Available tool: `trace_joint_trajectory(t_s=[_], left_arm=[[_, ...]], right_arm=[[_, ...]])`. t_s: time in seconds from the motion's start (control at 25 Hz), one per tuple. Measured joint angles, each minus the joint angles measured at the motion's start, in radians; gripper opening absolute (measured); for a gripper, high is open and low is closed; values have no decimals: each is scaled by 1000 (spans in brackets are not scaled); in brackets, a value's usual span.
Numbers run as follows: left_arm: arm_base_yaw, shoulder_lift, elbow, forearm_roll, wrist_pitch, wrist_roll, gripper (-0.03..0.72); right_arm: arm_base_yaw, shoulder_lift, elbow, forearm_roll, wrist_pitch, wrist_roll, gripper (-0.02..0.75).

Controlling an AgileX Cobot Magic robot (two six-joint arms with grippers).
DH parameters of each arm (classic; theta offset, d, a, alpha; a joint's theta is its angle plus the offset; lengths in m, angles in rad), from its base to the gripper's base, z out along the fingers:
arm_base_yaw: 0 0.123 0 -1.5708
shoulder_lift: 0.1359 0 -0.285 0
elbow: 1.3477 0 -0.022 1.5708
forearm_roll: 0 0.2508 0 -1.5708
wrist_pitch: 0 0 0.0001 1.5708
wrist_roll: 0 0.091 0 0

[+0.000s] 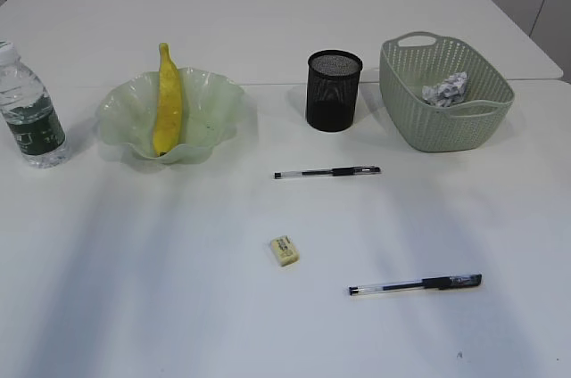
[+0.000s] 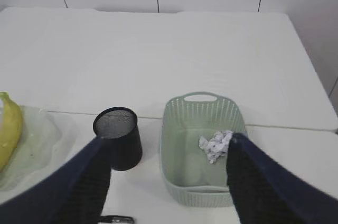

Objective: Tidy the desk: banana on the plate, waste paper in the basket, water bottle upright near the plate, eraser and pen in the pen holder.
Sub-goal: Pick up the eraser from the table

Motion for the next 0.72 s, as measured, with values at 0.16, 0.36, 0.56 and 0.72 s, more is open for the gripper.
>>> trace_joint_trajectory(t_s=[0.16, 0.36, 0.56, 0.72], left_arm=[[0, -33, 0, 16, 37, 2, 593], [0, -62, 0, 20, 66, 2, 593], [0, -72, 0, 22, 72, 4, 593], [0, -74, 0, 22, 119, 4, 593]], right_arm=[[0, 0, 0, 78, 57, 0, 515], [23, 9, -31, 143, 155, -52, 514], [98, 87, -154, 195, 303, -72, 514], [109, 198, -258, 203, 454, -74, 514]])
